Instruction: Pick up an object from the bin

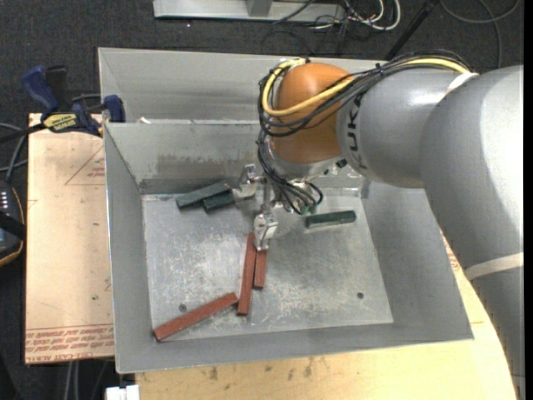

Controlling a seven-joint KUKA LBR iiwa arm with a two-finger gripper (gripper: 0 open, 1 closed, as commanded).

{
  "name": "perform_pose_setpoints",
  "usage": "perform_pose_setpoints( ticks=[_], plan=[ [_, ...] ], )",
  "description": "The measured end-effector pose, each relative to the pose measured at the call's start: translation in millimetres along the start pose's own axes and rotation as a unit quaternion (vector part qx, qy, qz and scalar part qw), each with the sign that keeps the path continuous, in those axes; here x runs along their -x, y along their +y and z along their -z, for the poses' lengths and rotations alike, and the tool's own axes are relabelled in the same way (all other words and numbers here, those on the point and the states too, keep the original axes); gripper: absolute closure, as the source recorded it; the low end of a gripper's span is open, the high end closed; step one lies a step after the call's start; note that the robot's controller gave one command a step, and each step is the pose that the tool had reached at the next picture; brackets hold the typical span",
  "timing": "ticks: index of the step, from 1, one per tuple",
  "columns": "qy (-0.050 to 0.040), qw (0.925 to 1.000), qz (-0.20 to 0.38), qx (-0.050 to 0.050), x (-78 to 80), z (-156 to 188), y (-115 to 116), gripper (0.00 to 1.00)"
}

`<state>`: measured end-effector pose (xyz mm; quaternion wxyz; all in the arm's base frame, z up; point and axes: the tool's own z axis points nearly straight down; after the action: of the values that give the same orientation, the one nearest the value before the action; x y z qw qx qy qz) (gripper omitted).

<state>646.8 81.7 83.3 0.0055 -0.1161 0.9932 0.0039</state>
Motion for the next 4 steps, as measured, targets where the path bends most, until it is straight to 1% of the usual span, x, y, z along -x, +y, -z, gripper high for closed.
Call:
perform_pose_setpoints(
  ticks=[1, 2, 3, 4],
  plan=[
    [-0.0002, 1.0, 0.0, 0.0, 0.2, 0, 0, 0.0],
    [0.0015, 0.9993, 0.038, -0.002, -10.3, -1, -1, 1.0],
    [0.0011, 0.9993, 0.038, -0.002, -10.0, -1, -2, 1.0],
    [0.0036, 0.9603, 0.279, -0.002, -54.1, 111, 34, 1.0]
  ],
)
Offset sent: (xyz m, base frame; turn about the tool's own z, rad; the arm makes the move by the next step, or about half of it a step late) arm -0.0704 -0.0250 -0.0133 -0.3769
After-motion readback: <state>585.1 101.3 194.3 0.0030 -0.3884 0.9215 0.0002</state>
